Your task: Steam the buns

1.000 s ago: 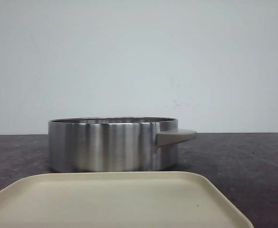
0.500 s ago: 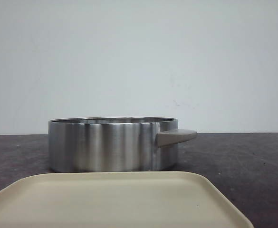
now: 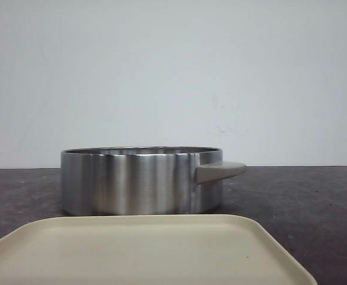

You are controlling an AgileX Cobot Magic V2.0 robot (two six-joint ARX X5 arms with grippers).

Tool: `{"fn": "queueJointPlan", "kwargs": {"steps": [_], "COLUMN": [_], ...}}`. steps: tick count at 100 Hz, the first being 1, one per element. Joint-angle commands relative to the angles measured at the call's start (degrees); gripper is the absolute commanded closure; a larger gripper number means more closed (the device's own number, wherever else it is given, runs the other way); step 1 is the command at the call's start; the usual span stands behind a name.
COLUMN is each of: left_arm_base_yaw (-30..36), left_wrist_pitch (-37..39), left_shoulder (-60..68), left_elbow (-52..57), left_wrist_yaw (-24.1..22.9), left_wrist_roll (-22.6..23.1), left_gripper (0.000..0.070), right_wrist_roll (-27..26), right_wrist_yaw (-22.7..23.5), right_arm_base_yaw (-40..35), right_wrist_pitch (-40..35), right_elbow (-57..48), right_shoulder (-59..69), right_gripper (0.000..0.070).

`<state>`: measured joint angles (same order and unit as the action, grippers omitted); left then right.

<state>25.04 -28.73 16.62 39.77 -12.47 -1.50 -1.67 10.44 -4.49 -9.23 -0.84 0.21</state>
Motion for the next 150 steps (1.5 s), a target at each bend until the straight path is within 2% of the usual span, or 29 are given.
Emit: {"fn": "queueJointPlan", "kwargs": {"steps": [1, 13, 27, 40, 50, 56, 68, 82, 100, 150], "left_arm_base_yaw": [-4.28, -12.13, -18.36, -21.27, -22.58, -23.41, -25.66, -27.28, -27.28, -27.28], "left_wrist_pitch": [6.88, 14.78, 19.19, 21.75, 24.57, 21.42, 17.46, 17.59, 17.92, 17.99], "left_shoulder": [-2.71, -8.33, -12.26, -14.1, -15.26, -15.69, -16.48, -16.46, -16.17, -16.26], "left_elbow": [-5.68, -16.68, -27.32, -34.38, -39.19, -38.97, -38.97, -38.97, -38.97, -38.97], "left_wrist_yaw": [1.09, 2.36, 2.71, 4.48, 8.0, 9.86, 9.97, 10.64, 13.59, 13.57], "left_wrist_roll": [-2.16, -5.4, -5.49, -5.49, -5.14, -2.91, 0.96, 3.21, 0.72, 0.59], "left_gripper": [0.0674, 0.0674, 0.0674, 0.0674, 0.0674, 0.0674, 0.0674, 0.0674, 0.0674, 0.0674], "right_wrist_roll": [0.42, 0.42, 0.42, 0.42, 0.42, 0.42, 0.42, 0.42, 0.42, 0.42], "right_wrist_yaw": [0.07, 0.09, 0.07, 0.09, 0.07, 0.07, 0.07, 0.09, 0.07, 0.07], "right_arm_base_yaw": [-0.09, -0.09, -0.09, -0.09, -0.09, -0.09, -0.09, -0.09, -0.09, -0.09], "right_wrist_pitch": [0.2, 0.2, 0.2, 0.2, 0.2, 0.2, 0.2, 0.2, 0.2, 0.2], "right_elbow": [0.17, 0.17, 0.17, 0.17, 0.17, 0.17, 0.17, 0.17, 0.17, 0.17], "right_shoulder": [0.0, 0.0, 0.0, 0.0, 0.0, 0.0, 0.0, 0.0, 0.0, 0.0], "right_gripper": [0.0692, 0.0692, 0.0692, 0.0693, 0.0693, 0.0693, 0.0692, 0.0692, 0.0692, 0.0693]}}
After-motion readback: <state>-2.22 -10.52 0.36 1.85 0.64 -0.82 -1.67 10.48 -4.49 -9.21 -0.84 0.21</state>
